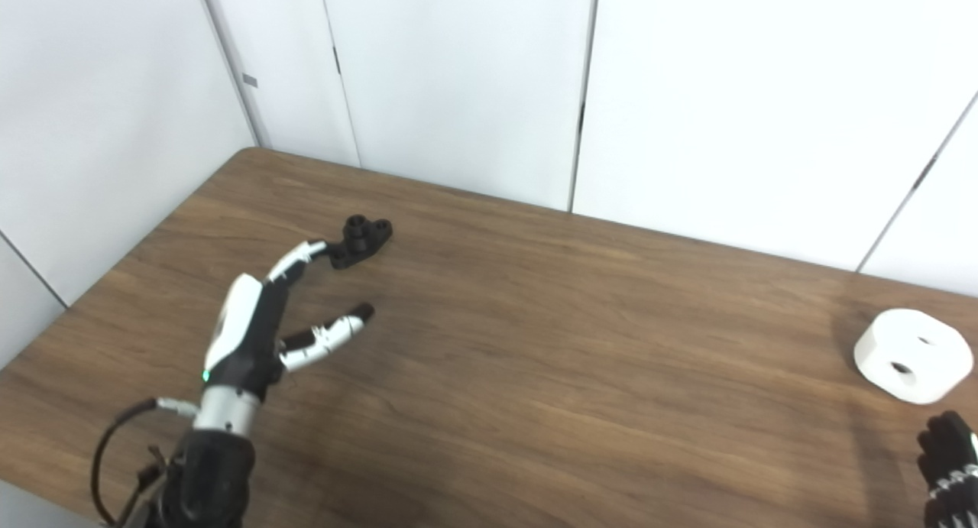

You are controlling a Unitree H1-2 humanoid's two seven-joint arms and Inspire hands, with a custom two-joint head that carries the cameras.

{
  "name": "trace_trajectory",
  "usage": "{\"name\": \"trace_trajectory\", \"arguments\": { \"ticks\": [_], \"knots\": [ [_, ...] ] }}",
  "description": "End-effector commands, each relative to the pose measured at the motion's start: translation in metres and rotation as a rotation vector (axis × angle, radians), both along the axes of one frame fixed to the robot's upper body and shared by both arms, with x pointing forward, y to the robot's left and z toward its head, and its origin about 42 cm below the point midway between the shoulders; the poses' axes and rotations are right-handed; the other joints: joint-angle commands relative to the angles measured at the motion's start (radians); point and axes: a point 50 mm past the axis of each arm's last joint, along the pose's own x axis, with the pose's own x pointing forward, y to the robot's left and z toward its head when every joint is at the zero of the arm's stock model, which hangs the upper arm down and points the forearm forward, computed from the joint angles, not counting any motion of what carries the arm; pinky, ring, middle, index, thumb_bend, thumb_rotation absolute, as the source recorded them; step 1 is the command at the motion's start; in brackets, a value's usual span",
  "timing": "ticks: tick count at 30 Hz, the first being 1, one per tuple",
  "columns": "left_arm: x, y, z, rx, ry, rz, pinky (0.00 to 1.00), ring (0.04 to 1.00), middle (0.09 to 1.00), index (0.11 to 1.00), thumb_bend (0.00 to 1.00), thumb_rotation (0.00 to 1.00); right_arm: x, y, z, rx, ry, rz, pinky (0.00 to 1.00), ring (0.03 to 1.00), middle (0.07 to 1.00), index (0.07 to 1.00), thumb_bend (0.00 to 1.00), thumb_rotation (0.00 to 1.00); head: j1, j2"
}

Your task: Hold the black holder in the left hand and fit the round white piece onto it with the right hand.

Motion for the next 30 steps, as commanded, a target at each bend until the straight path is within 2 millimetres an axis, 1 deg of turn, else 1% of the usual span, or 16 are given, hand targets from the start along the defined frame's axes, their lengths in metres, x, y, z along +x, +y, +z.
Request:
{"name": "trace_trajectory", "arguments": {
  "ticks": [1, 5, 8, 10, 16, 17, 22, 30],
  "knots": [
    [0.009, 0.009, 0.011, 0.061, -0.028, 0.021, 0.88, 0.931, 0.915, 0.814, 0.70, 0.38, -0.015, 0.006, -0.022, 0.045, 0.072, -0.018, 1.00, 0.963, 0.958, 0.939, 0.79, 0.97, 0.001, 0.001],
    [0.025, 0.017, 0.013, 0.155, -0.007, 0.089, 0.84, 0.913, 0.902, 0.796, 0.72, 0.40, -0.016, 0.006, -0.022, 0.038, 0.075, -0.023, 1.00, 0.962, 0.957, 0.940, 0.80, 0.98, 0.003, 0.002],
    [0.037, 0.021, 0.011, 0.206, -0.011, 0.118, 0.79, 0.895, 0.880, 0.779, 0.73, 0.39, -0.016, 0.007, -0.021, 0.032, 0.079, -0.021, 1.00, 0.973, 0.962, 0.945, 0.79, 0.99, 0.000, 0.003],
    [0.043, 0.023, 0.010, 0.220, -0.003, 0.133, 0.78, 0.889, 0.874, 0.774, 0.74, 0.38, -0.016, 0.008, -0.021, 0.031, 0.081, -0.019, 1.00, 0.976, 0.965, 0.948, 0.79, 1.00, -0.002, 0.004],
    [0.065, 0.031, 0.005, 0.242, 0.041, 0.179, 0.80, 0.882, 0.873, 0.780, 0.75, 0.40, -0.017, 0.009, -0.022, 0.022, 0.083, -0.032, 1.00, 0.981, 0.970, 0.949, 0.79, 1.00, -0.007, 0.005],
    [0.069, 0.033, 0.004, 0.254, 0.044, 0.185, 0.84, 0.884, 0.869, 0.778, 0.76, 0.41, -0.017, 0.009, -0.022, 0.023, 0.083, -0.032, 1.00, 0.975, 0.965, 0.944, 0.79, 1.00, -0.007, 0.006],
    [0.084, 0.039, 0.002, 0.302, 0.063, 0.206, 0.91, 0.891, 0.863, 0.767, 0.76, 0.40, -0.017, 0.011, -0.021, 0.031, 0.084, -0.032, 1.00, 0.974, 0.962, 0.943, 0.79, 1.00, -0.008, 0.007],
    [0.105, 0.049, -0.003, 0.347, 0.113, 0.256, 0.92, 0.890, 0.861, 0.758, 0.77, 0.39, -0.018, 0.013, -0.021, 0.034, 0.082, -0.035, 1.00, 0.973, 0.954, 0.936, 0.80, 0.99, -0.014, 0.007]
  ]
}}
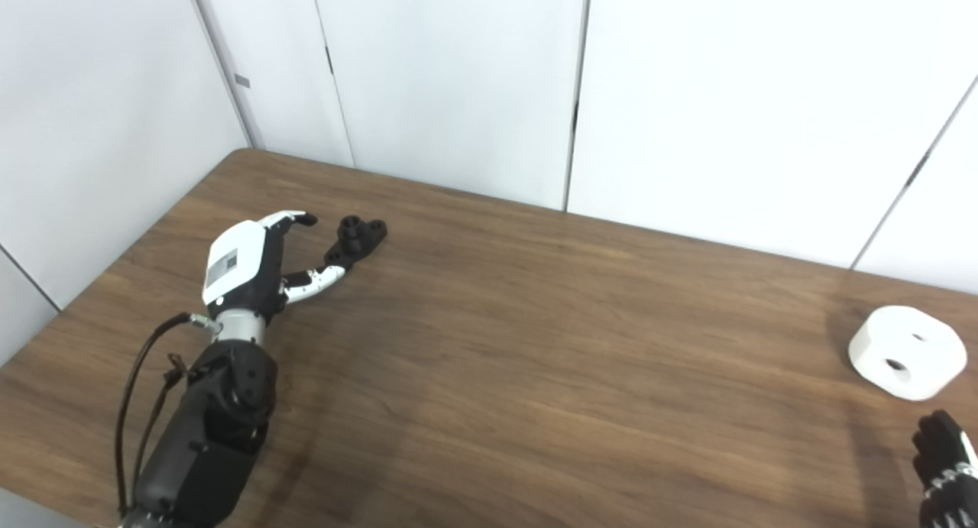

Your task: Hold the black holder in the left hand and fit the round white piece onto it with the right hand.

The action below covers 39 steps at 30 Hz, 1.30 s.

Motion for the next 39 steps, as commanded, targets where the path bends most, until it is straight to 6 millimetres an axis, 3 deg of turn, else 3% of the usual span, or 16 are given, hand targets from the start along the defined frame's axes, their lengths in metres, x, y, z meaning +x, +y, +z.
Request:
{"name": "trace_trajectory", "arguments": {
  "ticks": [1, 30, 39],
  "knots": [
    [0.012, 0.007, 0.020, 0.079, -0.060, 0.030, 0.93, 0.893, 0.864, 0.758, 0.77, 0.40, -0.015, 0.010, -0.020, 0.054, 0.063, -0.013, 1.00, 0.974, 0.957, 0.938, 0.79, 0.99, 0.001, 0.001],
    [0.054, 0.012, -0.008, 0.187, 0.129, 0.059, 0.99, 0.912, 0.863, 0.708, 0.78, 0.43, -0.017, 0.011, -0.020, 0.070, 0.047, -0.022, 1.00, 0.959, 0.953, 0.936, 0.73, 0.96, -0.008, 0.009],
    [0.061, 0.013, -0.013, 0.167, 0.136, 0.058, 0.99, 0.910, 0.842, 0.648, 0.76, 0.40, -0.018, 0.010, -0.020, 0.064, 0.049, -0.022, 1.00, 0.955, 0.950, 0.934, 0.72, 0.97, -0.011, 0.011]
  ]
}}
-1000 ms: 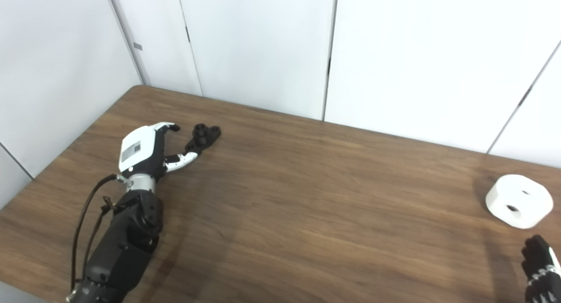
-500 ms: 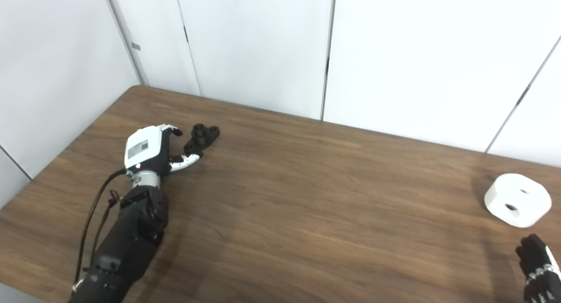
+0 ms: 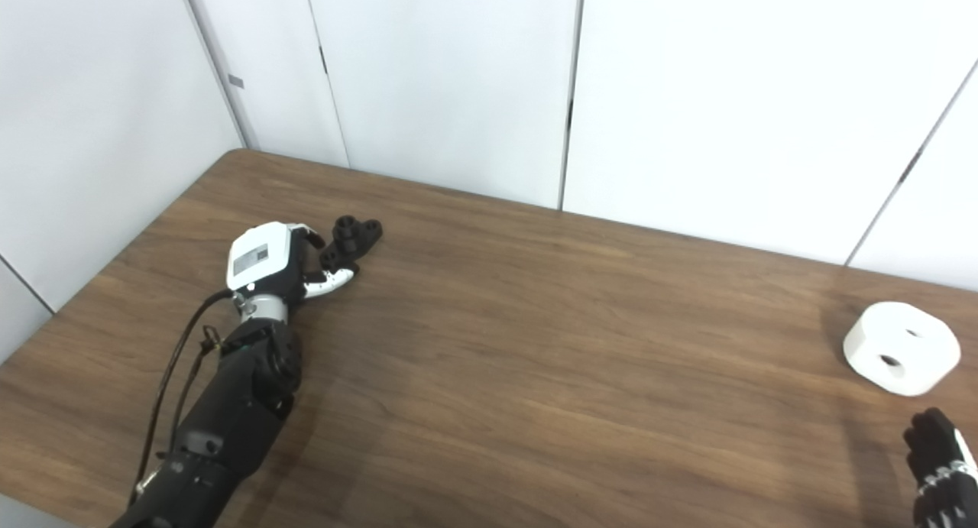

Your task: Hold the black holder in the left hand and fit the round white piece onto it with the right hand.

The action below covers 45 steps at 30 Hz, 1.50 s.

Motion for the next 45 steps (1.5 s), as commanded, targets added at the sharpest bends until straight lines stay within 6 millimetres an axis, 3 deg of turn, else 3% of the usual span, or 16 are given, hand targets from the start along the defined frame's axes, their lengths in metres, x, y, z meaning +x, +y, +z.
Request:
{"name": "trace_trajectory", "arguments": {
  "ticks": [1, 18, 20, 23, 38, 45],
  "knots": [
    [0.012, 0.008, 0.019, 0.035, -0.055, 0.007, 0.99, 0.909, 0.839, 0.640, 0.76, 0.39, -0.015, 0.007, -0.021, 0.041, 0.056, -0.016, 1.00, 0.956, 0.949, 0.932, 0.72, 0.97, -0.001, 0.003],
    [0.011, 0.009, 0.017, 0.006, -0.091, 0.011, 0.96, 0.886, 0.800, 0.574, 0.74, 0.28, -0.015, 0.006, -0.018, 0.042, 0.063, -0.022, 0.99, 0.961, 0.949, 0.934, 0.75, 0.97, -0.001, 0.009],
    [0.010, 0.008, 0.017, 0.005, -0.107, 0.011, 0.95, 0.875, 0.791, 0.508, 0.56, 0.12, -0.015, 0.006, -0.018, 0.040, 0.062, -0.020, 1.00, 0.966, 0.953, 0.937, 0.74, 0.97, -0.001, 0.009],
    [0.010, 0.008, 0.016, -0.007, -0.123, 0.007, 0.94, 0.871, 0.784, 0.492, 0.52, 0.08, -0.015, 0.006, -0.018, 0.042, 0.062, -0.018, 1.00, 0.971, 0.956, 0.937, 0.73, 0.97, -0.001, 0.009],
    [0.003, 0.008, 0.013, -0.051, -0.147, -0.038, 0.90, 0.855, 0.767, 0.488, 0.52, 0.06, -0.014, 0.006, -0.017, 0.029, 0.062, -0.019, 1.00, 0.969, 0.958, 0.946, 0.72, 0.98, -0.001, 0.013],
    [-0.005, -0.005, 0.016, -0.123, -0.170, -0.098, 0.85, 0.850, 0.767, 0.488, 0.52, 0.06, -0.014, 0.005, -0.016, 0.034, 0.067, -0.018, 1.00, 0.979, 0.964, 0.955, 0.74, 0.99, -0.015, 0.027]
  ]
}}
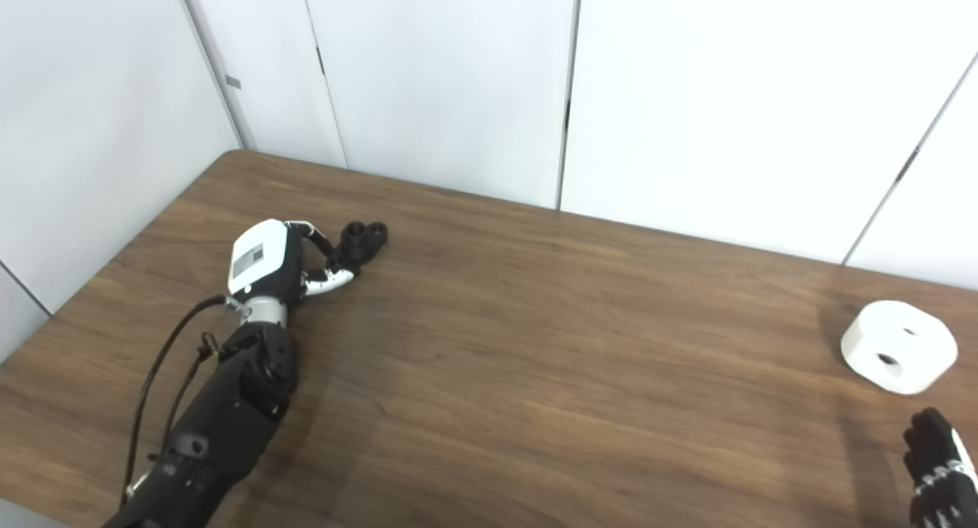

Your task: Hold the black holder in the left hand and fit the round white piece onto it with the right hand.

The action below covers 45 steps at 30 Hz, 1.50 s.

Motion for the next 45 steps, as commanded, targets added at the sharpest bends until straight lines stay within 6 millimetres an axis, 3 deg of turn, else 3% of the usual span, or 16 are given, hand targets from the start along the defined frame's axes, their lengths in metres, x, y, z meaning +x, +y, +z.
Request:
{"name": "trace_trajectory", "arguments": {
  "ticks": [1, 12, 21, 36, 45],
  "knots": [
    [0.003, -0.004, 0.018, 0.012, -0.050, -0.040, 0.84, 0.849, 0.767, 0.488, 0.52, 0.06, -0.013, 0.006, -0.016, 0.034, 0.059, -0.018, 1.00, 0.977, 0.962, 0.953, 0.74, 0.98, -0.006, 0.003],
    [-0.019, -0.037, 0.035, -0.025, -0.044, -0.184, 0.74, 0.831, 0.773, 0.489, 0.52, 0.06, -0.013, 0.009, -0.013, 0.035, 0.036, -0.012, 1.00, 0.976, 0.957, 0.950, 0.65, 0.99, -0.036, 0.018],
    [-0.045, -0.074, 0.044, -0.082, -0.030, -0.329, 0.67, 0.811, 0.769, 0.488, 0.51, 0.05, -0.013, 0.015, -0.010, 0.042, 0.040, -0.021, 1.00, 0.971, 0.951, 0.943, 0.68, 0.97, -0.065, 0.030],
    [-0.099, -0.112, 0.029, -0.134, 0.057, -0.564, 0.74, 0.839, 0.791, 0.488, 0.51, 0.05, -0.014, 0.029, -0.002, 0.023, 0.034, -0.028, 1.00, 0.968, 0.946, 0.938, 0.65, 0.97, -0.162, 0.070],
    [-0.129, -0.135, 0.014, -0.139, 0.102, -0.688, 0.70, 0.824, 0.786, 0.488, 0.52, 0.04, -0.017, 0.036, -0.006, 0.034, 0.048, -0.026, 1.00, 0.958, 0.937, 0.941, 0.66, 0.97, -0.254, 0.114]
  ]
}}
